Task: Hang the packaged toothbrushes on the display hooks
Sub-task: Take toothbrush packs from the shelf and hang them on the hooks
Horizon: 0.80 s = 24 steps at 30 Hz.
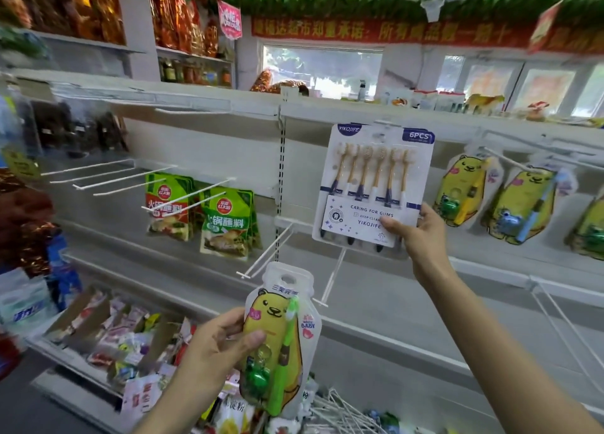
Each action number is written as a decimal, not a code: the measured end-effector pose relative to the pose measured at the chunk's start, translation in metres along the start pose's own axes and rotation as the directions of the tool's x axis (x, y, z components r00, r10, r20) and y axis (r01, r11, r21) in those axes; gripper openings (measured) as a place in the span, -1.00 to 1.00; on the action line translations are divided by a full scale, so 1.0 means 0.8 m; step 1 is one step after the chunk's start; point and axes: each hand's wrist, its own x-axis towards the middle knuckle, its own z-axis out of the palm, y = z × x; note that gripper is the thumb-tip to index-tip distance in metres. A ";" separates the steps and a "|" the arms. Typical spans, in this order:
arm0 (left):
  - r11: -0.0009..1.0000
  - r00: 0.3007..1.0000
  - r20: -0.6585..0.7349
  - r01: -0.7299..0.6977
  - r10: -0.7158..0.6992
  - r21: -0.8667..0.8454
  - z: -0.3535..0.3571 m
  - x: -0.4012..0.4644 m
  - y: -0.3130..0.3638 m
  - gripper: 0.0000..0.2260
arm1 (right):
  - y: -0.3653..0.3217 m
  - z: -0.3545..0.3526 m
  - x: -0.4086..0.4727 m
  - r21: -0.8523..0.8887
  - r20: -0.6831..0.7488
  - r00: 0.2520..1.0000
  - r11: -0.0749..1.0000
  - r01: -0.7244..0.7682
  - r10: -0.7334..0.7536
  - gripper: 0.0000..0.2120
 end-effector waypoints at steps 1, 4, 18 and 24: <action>1.000 1.000 0.010 -0.003 0.003 -0.007 -0.001 0.004 -0.001 -0.38 | 0.006 0.000 0.010 0.000 -0.011 1.000 1.000 -0.011 0.011 -0.61; 1.000 1.000 0.025 0.013 -0.013 -0.009 -0.004 0.013 -0.005 -0.29 | 0.022 -0.001 0.034 -0.015 -0.041 0.999 1.000 -0.025 0.024 -0.59; 0.995 0.998 0.062 0.017 -0.011 -0.094 0.021 0.045 -0.002 -0.61 | 0.055 -0.018 0.077 -0.224 -0.073 0.993 0.968 -0.110 0.096 -0.78; 0.997 0.996 0.088 0.024 -0.017 -0.075 0.059 0.051 -0.004 -0.73 | 0.036 -0.043 0.035 -0.556 -0.210 0.977 0.820 -0.135 0.019 -0.32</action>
